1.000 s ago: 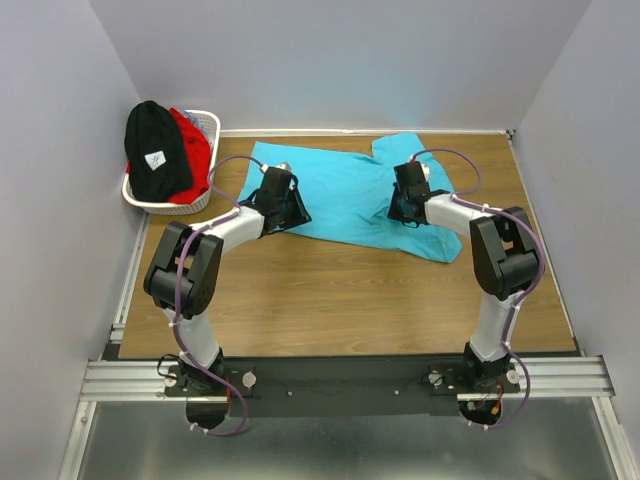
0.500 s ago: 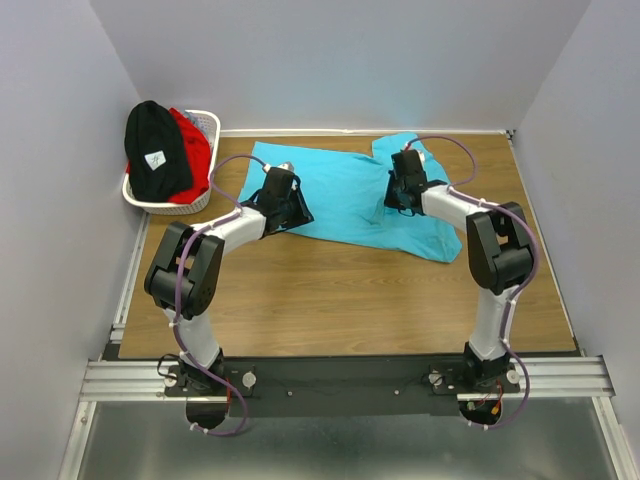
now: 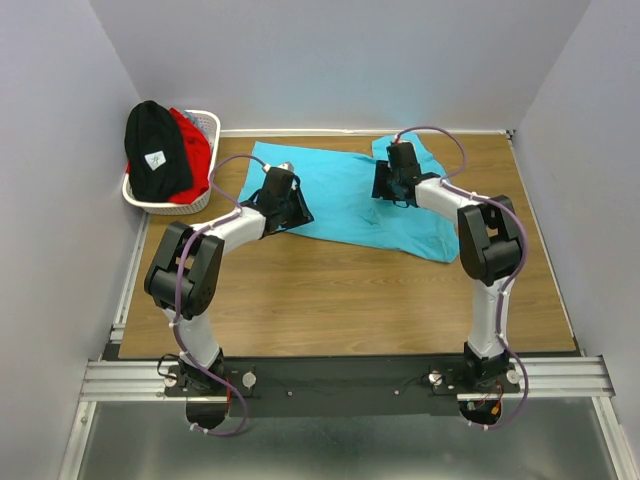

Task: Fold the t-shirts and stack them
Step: Fold the tshirt

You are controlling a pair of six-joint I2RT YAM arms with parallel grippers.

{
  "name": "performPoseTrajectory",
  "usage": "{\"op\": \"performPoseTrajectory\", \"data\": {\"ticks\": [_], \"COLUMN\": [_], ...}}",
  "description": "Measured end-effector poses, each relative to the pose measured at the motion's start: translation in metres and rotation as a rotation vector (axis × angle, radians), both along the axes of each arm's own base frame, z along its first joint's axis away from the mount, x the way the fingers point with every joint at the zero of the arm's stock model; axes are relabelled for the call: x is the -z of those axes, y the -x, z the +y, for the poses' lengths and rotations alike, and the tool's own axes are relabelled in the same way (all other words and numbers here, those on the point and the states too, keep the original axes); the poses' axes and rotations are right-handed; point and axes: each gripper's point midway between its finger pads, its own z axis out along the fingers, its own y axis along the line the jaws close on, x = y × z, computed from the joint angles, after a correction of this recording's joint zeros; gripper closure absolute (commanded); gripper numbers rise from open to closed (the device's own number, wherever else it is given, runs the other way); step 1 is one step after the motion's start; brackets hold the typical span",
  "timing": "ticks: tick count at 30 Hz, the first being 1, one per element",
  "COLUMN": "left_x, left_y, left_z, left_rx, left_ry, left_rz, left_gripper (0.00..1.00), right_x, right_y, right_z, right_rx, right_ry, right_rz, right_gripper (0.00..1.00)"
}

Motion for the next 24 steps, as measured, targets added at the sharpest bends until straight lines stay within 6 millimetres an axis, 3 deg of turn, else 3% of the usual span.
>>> {"op": "performPoseTrajectory", "data": {"ticks": [1, 5, 7, 13, 15, 19, 24], "left_x": [0.000, -0.001, -0.002, -0.014, -0.017, -0.019, -0.001], "left_y": [-0.001, -0.005, -0.011, -0.039, -0.044, -0.053, -0.055], "left_z": [0.001, 0.012, 0.026, 0.078, 0.085, 0.091, 0.098], "left_rx": [-0.003, -0.028, -0.061, -0.202, -0.225, -0.253, -0.298], "left_ry": [0.000, -0.002, -0.004, -0.029, -0.035, -0.047, -0.072], "left_rz": [0.000, 0.003, 0.010, 0.002, -0.002, -0.012, 0.026], "left_gripper": [0.65, 0.65, 0.65, 0.65, 0.66, 0.66, 0.67], "right_x": [-0.003, -0.014, -0.022, -0.055, -0.062, -0.044, -0.013], "right_y": [-0.003, -0.004, 0.005, 0.065, 0.082, 0.111, 0.132], "right_z": [0.001, -0.004, -0.009, -0.032, -0.038, -0.054, -0.072], "right_rx": [-0.004, 0.015, 0.037, 0.141, 0.174, 0.252, 0.332], "right_ry": [0.001, 0.004, -0.003, -0.076, -0.107, -0.107, -0.093], "right_rz": [-0.010, -0.038, -0.045, -0.051, -0.059, -0.021, 0.053], "right_gripper": [0.26, 0.22, 0.22, 0.22, 0.21, 0.18, 0.13]}}
